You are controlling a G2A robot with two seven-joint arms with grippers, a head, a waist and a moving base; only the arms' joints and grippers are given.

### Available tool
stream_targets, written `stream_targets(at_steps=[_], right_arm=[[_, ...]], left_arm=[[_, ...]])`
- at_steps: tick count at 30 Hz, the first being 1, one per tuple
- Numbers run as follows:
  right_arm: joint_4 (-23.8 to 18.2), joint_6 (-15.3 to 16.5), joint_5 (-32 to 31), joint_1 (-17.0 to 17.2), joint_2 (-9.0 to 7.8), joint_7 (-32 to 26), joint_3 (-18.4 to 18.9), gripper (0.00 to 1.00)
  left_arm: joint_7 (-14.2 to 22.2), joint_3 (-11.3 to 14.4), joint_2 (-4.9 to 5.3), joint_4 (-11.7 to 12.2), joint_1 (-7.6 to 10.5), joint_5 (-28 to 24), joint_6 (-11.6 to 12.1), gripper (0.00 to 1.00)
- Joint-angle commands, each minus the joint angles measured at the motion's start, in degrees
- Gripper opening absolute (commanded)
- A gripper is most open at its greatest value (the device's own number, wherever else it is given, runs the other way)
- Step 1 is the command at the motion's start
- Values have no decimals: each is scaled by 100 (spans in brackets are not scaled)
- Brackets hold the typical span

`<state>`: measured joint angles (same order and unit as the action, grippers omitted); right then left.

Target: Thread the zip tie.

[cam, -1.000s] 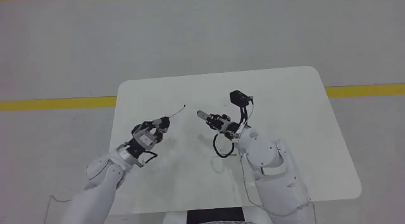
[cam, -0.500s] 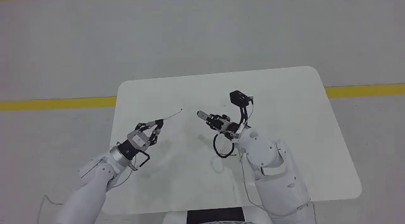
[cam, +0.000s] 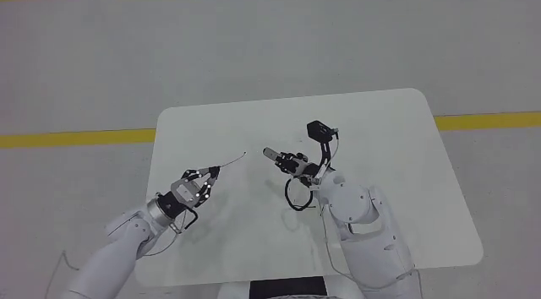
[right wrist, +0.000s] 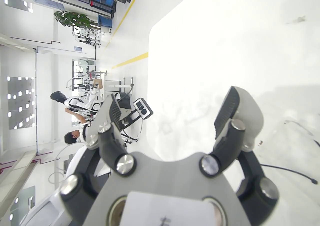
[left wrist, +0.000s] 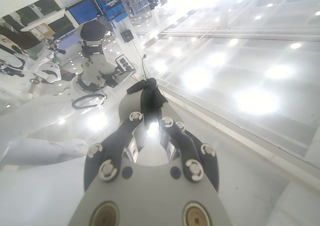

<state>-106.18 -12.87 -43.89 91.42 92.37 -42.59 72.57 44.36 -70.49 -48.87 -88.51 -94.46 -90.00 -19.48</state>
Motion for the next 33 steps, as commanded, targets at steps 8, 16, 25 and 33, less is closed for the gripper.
stream_targets(at_steps=[8, 16, 25, 33], right_arm=[[0, 0, 0, 0, 0, 0, 0, 100], [152, 1206, 528, -129, -62, 38, 40, 100], [1252, 3235, 2131, -922, -269, -727, 233, 100], [1286, 3235, 2133, -999, -313, -782, 128, 100]], left_arm=[[-4, 117, 106, 112, 129, 5, 0, 0], [-4, 117, 106, 112, 129, 5, 0, 0], [-4, 117, 106, 112, 129, 5, 0, 0], [-4, 117, 106, 112, 129, 5, 0, 0]])
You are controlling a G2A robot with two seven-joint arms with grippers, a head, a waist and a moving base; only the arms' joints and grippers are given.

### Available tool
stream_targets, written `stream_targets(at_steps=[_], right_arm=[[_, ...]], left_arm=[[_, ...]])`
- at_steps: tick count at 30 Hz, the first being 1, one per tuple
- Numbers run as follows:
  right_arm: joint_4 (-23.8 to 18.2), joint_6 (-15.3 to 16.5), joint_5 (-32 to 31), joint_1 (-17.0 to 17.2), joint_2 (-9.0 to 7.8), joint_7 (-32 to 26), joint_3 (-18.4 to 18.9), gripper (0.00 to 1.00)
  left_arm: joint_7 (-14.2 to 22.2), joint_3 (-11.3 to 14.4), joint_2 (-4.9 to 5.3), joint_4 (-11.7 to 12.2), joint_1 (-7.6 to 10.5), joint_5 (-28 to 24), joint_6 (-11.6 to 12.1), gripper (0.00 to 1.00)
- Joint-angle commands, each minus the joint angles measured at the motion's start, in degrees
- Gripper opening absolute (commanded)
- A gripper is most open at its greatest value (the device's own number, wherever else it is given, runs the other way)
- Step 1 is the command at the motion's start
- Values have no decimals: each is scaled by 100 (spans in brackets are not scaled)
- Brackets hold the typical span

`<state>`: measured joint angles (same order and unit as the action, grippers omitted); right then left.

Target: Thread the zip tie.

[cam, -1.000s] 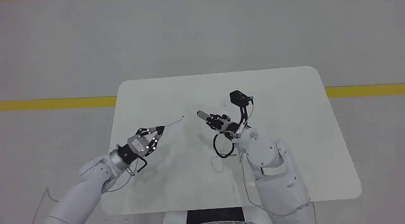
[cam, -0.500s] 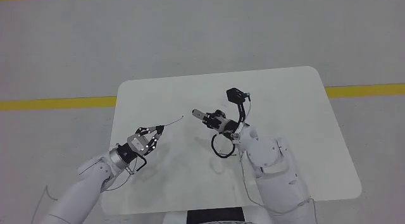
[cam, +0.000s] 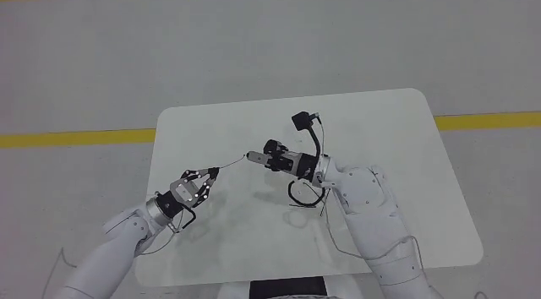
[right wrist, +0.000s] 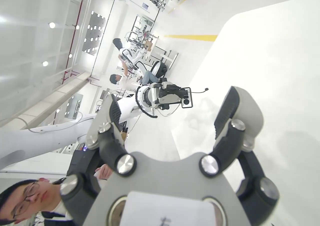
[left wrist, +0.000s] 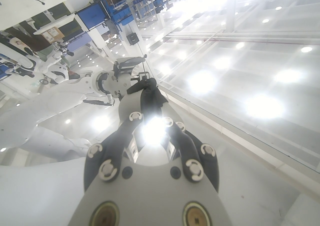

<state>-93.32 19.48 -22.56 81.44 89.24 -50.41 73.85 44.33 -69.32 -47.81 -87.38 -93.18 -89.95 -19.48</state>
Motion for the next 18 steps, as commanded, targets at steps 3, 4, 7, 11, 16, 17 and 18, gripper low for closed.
stream_targets(at_steps=[3, 4, 7, 11, 16, 17, 18], right_arm=[[-2, -10, -4, 5, -1, 40, 4, 100], [-26, -6, -50, 29, -11, 165, 12, 100], [-65, 0, -164, 123, -66, 347, 72, 100], [-252, 0, -248, 206, -161, 423, 76, 100], [-555, 0, -384, 256, -338, 464, -132, 100], [-591, 0, -410, 249, -376, 469, -174, 100], [-617, 0, -421, 242, -416, 468, -222, 100]], left_arm=[[-39, 21, -16, -33, 19, 0, 0, 0], [-35, 41, -30, -18, 24, 0, 0, 0], [53, 17, -65, 64, 76, 0, 0, 0], [316, 32, -84, 131, 55, 0, 0, 0], [837, 114, -40, 231, 34, 0, 0, 0], [895, 144, -21, 252, 33, 0, 0, 0], [957, 159, 0, 271, 48, 0, 0, 0]])
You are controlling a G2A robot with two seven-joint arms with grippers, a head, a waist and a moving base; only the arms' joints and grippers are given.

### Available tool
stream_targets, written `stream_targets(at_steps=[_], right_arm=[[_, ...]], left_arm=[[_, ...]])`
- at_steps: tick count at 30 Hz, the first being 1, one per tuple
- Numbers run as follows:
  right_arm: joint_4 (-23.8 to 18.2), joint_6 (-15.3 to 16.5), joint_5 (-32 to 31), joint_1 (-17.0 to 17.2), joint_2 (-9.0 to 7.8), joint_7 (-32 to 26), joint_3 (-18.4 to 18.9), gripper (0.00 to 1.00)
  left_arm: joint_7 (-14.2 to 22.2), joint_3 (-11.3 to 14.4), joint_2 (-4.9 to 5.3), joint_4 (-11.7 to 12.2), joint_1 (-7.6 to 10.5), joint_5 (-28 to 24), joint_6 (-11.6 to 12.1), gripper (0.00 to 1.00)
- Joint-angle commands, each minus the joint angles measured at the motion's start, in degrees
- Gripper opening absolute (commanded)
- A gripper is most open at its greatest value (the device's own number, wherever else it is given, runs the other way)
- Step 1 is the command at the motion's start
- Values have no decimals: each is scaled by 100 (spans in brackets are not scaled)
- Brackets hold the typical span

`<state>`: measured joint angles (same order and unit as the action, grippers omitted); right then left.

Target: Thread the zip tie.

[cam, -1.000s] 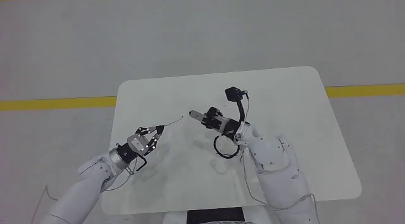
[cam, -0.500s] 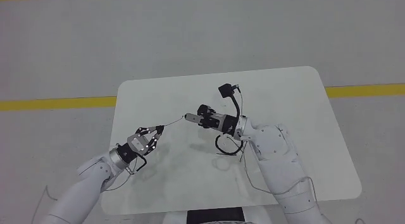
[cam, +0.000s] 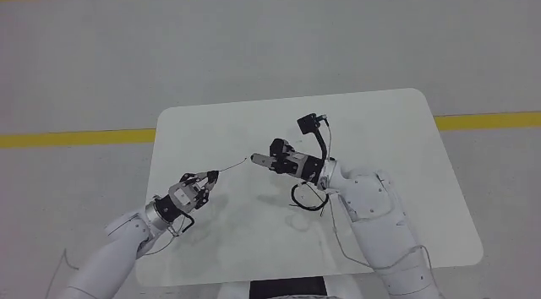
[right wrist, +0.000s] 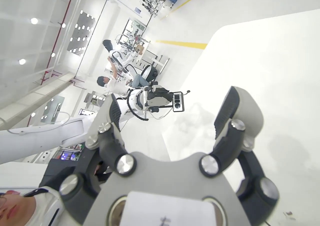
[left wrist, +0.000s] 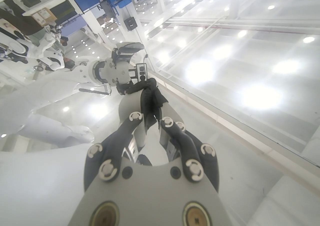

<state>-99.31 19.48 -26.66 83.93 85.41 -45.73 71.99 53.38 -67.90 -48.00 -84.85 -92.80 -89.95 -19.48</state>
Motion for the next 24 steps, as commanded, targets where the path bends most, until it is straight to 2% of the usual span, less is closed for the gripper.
stream_targets(at_steps=[1, 8, 12, 19, 21, 23, 24], right_arm=[[-40, 0, 11, -25, -87, -15, -105, 100], [-105, 0, -255, -250, -437, 112, -567, 100], [-105, 0, -255, -250, -437, 112, -567, 100], [-98, -2, -260, -244, -438, 160, -572, 100], [-175, 0, -472, -330, -469, 173, -665, 100], [-194, 0, -416, -414, -521, 293, -777, 100], [-179, 0, -601, -487, -563, 265, -825, 100]], left_arm=[[118, 7, 50, 73, 45, 0, 0, 0], [419, 96, 234, 193, 165, 0, 0, 0], [484, 178, 326, 180, 263, 0, 0, 0], [484, 178, 326, 180, 263, 0, 0, 0], [452, 180, 323, 181, 264, 0, 6, 0], [382, 191, 280, 173, 258, 0, 0, 0], [416, 194, 264, 182, 253, 0, 0, 0]])
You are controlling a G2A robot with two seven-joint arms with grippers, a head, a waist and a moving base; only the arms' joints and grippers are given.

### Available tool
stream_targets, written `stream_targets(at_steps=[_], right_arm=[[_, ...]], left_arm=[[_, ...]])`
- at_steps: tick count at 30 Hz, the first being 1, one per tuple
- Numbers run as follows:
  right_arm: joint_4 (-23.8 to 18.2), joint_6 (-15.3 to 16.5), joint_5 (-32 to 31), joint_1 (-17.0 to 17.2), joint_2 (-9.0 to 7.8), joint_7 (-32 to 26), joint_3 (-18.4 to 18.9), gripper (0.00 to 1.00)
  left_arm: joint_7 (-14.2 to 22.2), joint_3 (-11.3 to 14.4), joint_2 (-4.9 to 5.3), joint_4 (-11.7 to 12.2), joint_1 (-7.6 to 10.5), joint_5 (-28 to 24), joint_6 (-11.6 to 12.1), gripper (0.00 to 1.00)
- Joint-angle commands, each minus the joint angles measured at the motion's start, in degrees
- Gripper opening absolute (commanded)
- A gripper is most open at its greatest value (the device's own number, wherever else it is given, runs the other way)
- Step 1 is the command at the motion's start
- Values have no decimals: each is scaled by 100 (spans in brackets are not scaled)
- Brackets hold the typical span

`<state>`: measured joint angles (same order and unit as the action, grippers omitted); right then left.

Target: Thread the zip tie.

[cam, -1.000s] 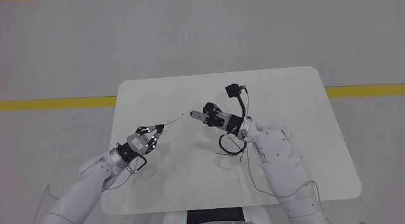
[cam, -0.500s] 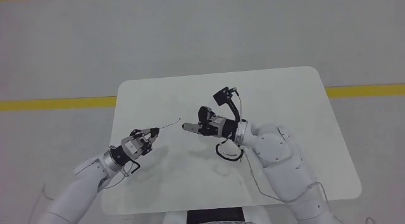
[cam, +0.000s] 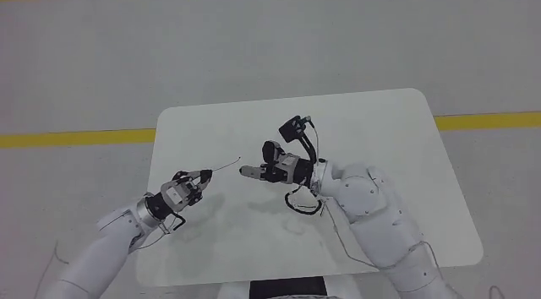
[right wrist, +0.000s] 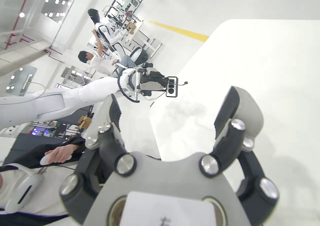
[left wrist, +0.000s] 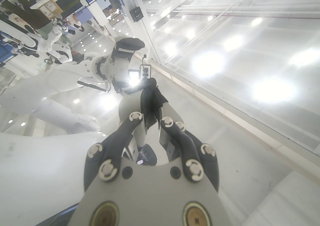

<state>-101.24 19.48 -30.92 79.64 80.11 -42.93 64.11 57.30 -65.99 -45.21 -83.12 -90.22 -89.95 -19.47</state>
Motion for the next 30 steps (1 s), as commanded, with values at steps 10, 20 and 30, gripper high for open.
stream_targets(at_steps=[10, 20, 30], right_arm=[[325, 0, -1070, -675, -647, 1149, -1165, 100], [491, 0, -1257, -934, -912, 1768, -1634, 100], [337, 0, -2235, -915, -975, 1985, -1697, 100]], left_arm=[[481, 263, -18, 184, 86, 0, -1, 0], [552, 344, 33, 296, 199, 0, -1, 0], [552, 344, 33, 296, 199, 0, -1, 0]])
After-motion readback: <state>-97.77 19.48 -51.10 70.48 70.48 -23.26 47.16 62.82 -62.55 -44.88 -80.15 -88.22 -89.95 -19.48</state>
